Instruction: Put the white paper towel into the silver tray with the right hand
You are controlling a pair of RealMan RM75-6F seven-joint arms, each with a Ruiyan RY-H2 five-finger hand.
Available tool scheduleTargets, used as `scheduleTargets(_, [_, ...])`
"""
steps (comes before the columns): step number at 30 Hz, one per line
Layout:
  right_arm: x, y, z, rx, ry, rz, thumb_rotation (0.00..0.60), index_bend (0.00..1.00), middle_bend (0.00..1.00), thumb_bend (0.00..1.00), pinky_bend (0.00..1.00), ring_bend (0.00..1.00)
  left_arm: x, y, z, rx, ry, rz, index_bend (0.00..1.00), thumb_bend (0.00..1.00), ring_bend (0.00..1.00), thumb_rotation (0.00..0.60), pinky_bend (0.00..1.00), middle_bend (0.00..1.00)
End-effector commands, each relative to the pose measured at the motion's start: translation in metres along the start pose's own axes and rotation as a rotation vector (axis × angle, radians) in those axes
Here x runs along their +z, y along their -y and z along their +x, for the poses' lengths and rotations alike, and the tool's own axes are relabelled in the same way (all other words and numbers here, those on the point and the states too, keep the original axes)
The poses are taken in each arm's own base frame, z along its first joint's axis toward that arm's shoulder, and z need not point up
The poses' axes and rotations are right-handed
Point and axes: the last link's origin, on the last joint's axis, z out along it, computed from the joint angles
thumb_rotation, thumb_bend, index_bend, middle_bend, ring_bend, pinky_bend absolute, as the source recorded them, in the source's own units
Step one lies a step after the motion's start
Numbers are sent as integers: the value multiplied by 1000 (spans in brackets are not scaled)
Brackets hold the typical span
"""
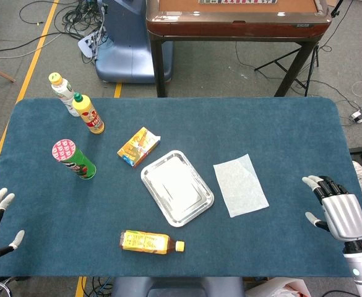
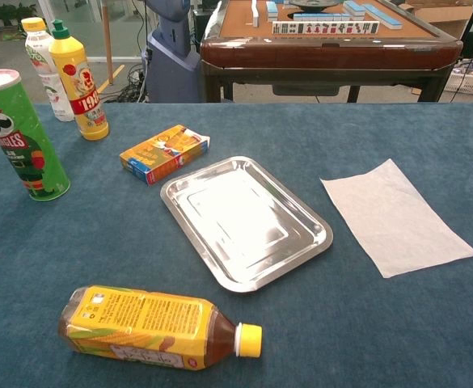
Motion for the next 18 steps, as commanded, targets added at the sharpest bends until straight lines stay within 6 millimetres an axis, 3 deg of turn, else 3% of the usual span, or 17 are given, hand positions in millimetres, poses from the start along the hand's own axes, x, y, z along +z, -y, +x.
scheduleTargets(1, [5,4,-4,-1,18,36,600,217,247,117,408,179,-1,1,0,-2,0,5,0,274,0,600,0,0])
scheduleTargets(9, [15,14,-17,-44,86,121,600,217,247,117,409,179,-5,1,1,0,-7,8,0,274,0,600,0,0])
scheduleTargets(18, [37,20,-48,-78,176,181,600,217,247,117,409,179,-11,0,4,-1,-20,9,0,274,0,600,0,0])
